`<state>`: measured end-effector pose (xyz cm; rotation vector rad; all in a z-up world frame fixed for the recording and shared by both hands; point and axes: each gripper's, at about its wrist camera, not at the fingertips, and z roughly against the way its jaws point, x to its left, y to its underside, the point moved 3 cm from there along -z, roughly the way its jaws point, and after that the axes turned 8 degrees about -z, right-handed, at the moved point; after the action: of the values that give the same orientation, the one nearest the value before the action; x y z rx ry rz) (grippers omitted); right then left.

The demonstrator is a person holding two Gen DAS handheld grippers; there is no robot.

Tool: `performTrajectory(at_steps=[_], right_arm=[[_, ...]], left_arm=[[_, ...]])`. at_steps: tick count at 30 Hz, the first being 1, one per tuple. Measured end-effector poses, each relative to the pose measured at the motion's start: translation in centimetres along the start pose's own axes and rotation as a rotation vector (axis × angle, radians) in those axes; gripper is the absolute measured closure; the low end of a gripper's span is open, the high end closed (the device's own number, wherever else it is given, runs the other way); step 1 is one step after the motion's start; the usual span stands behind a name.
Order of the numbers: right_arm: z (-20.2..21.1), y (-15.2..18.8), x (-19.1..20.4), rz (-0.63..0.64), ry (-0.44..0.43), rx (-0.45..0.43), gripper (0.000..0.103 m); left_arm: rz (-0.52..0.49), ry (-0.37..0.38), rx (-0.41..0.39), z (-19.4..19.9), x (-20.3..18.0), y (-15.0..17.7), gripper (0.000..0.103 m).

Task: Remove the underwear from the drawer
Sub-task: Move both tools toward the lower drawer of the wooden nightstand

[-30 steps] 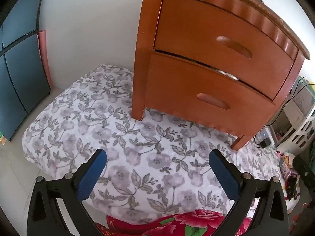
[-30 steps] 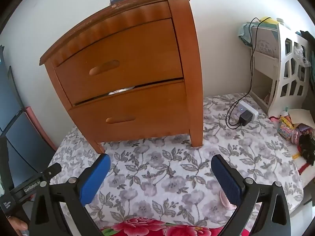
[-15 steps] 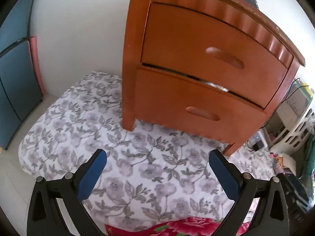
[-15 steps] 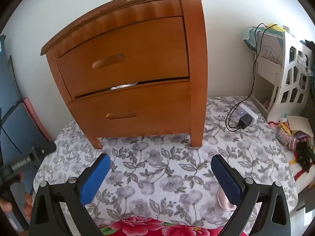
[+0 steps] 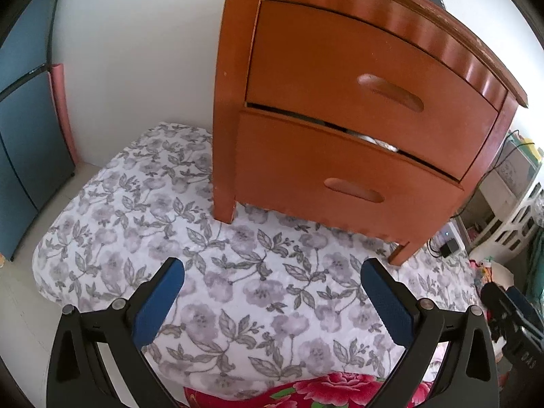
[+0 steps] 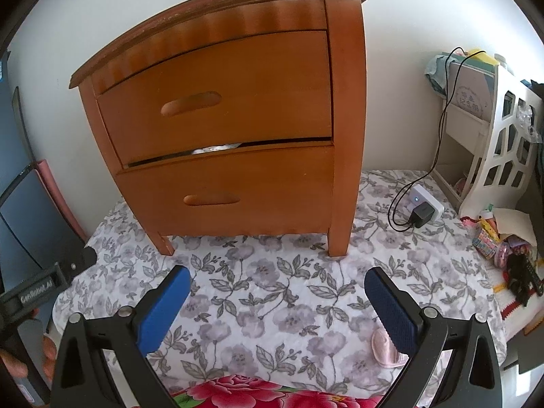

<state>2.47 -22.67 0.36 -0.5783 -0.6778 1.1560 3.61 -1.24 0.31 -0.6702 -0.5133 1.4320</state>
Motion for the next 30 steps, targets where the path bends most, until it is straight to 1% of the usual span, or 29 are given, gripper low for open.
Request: performTrajectory(at_steps=[2,10,17,30], right_arm=[[-0.1,0.0,0.0,0.0,0.006,0.004,0.0],[-1.0,0.3,0.1,-0.002,0.018,0.026,0.0],[-1.6,0.6,0.3,0.007,0.025,0.041,0.0],[-2.6,0.8,0.0,-0.011,0.043,0.067,0.0]], left_arm=[[-0.007,-0.007,0.001,-0.2,0.0,0.1,0.0],[0.0,0.019,0.006,-0.9,0.1,0.3,0.0],[-0.019,0.036,0.032,-2.2,-0.3,0.7,0.0],[-0.026,0.049,0.056,-2.8,-0.3,1.0,0.0]])
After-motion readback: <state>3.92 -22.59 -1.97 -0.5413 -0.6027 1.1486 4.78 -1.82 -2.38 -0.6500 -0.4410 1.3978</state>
